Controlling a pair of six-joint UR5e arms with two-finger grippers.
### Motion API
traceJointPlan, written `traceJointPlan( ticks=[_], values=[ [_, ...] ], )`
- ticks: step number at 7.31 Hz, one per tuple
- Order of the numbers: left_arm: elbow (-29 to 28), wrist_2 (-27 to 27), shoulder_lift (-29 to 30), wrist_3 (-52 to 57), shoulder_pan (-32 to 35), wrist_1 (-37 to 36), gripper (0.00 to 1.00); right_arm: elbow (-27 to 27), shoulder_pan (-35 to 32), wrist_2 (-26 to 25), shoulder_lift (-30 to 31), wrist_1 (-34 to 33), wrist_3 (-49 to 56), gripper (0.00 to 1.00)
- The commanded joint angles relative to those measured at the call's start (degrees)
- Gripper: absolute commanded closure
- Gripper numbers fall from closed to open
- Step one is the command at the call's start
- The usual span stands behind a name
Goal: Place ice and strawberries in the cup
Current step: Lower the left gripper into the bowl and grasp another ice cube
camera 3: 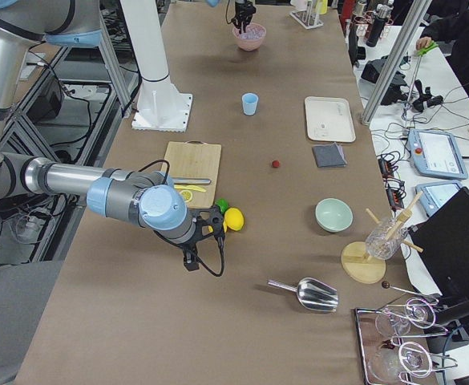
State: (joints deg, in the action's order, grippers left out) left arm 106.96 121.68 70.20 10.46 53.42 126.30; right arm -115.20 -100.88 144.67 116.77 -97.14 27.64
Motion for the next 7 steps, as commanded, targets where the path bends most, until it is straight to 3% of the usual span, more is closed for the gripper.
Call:
traceJointPlan(
  ticks=[1, 2, 5, 7],
  values=[
    [3.1, 2.8, 0.7, 0.1, 1.2, -3.5, 1.00, 0.1, -0.1, 0.0, 0.0, -0.1, 0.0, 0.00],
    [3.4, 5.9, 2.2, 0.2, 4.3, -5.9, 1.00, 0.1, 0.0, 0.0, 0.0, -0.1, 0.0, 0.00],
    [6.1, 6.7, 11.7, -0.5, 8.0, -19.9, 1.00, 0.1, -1.2, -0.4, 0.3, -0.1, 0.0, 0.00],
    [8.4, 7.0, 16.3, -13.3, 6.2, -20.2, 1.00, 0.1, -1.8, -0.9, 1.2, 0.0, 0.2, 0.00]
  ],
)
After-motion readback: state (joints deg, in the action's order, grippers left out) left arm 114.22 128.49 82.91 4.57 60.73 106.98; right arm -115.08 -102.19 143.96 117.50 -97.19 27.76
